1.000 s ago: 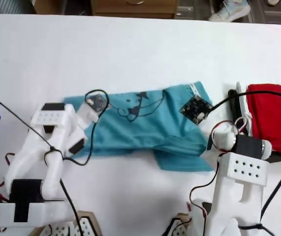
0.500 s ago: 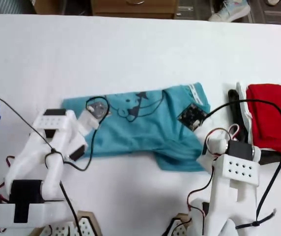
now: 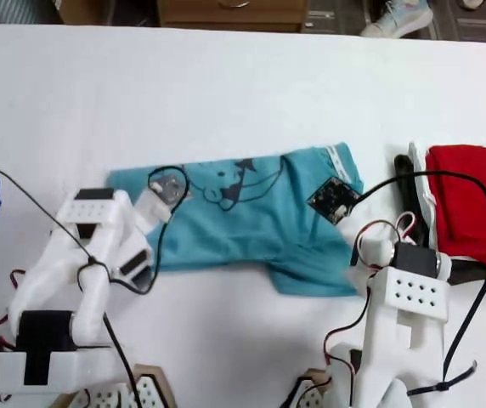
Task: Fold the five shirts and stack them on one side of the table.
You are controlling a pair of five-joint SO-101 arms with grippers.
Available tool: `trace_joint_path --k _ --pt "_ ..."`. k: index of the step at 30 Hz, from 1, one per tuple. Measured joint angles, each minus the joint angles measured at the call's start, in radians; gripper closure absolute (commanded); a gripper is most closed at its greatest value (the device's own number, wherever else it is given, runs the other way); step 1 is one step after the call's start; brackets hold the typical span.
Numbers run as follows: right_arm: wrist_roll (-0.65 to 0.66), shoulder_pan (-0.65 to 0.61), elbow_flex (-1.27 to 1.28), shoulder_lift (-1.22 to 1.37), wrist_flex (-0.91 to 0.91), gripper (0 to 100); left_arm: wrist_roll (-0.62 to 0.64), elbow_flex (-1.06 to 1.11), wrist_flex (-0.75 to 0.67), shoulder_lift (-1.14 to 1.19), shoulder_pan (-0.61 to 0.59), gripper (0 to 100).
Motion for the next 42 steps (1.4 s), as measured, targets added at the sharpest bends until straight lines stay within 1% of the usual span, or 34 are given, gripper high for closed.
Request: trace_joint_path --k 2,3,6,7,8,10,13,14,17,21,24,28,31,34,37,42 --pt "-0.006 0.0 0.0 0.0 -0.038 82.9 0.0 -0.018 0.023 0.0 0.002 81" --pt "-0.02 -0.003 0.0 0.0 -0.058 85.2 0.0 -0.037 0.04 0.0 0.002 81" --pt "-0.107 -0.044 0.008 0.0 -0.129 99.5 0.0 -0.12 0.103 0.0 0.002 81" --pt "-0.141 -0.063 0.008 0.0 -0.149 97.2 0.0 -0.152 0.124 0.0 0.002 81" --pt "-0.172 -0.083 0.009 0.0 -0.167 97.5 0.0 -0.187 0.144 0.0 0.002 82" --pt "-0.213 -0.129 0.009 0.0 -0.187 97.7 0.018 -0.259 0.18 0.0 0.002 88" --pt "-0.245 -0.199 0.014 0.0 -0.195 97.6 0.103 -0.35 0.192 0.0 0.002 99" --pt "-0.25 -0.221 0.021 0.002 -0.195 97.6 0.137 -0.365 0.189 0.0 0.002 97" --pt "-0.252 -0.275 0.044 0.031 -0.203 97.6 0.221 -0.361 0.129 0.0 0.002 98" --pt "-0.252 -0.282 0.052 0.163 -0.27 97.6 0.247 -0.316 -0.025 0.064 0.002 98" --pt "-0.252 -0.287 0.044 0.29 -0.29 97.6 0.256 -0.322 -0.074 0.183 0.002 98" --pt "-0.252 -0.29 0.003 0.413 -0.288 97.6 0.285 -0.405 -0.044 0.358 0.002 98" --pt "-0.252 -0.293 -0.023 0.45 -0.273 97.6 0.318 -0.488 -0.008 0.448 0.002 98" --pt "-0.252 -0.324 -0.028 0.451 -0.219 97.6 0.338 -0.554 0.034 0.506 0.002 98" --pt "-0.245 -0.376 -0.028 0.451 -0.15 97.6 0.344 -0.572 0.037 0.529 0.002 98" --pt "-0.11 -0.491 -0.032 0.451 -0.021 97.6 0.344 -0.574 0.037 0.531 0.002 98"
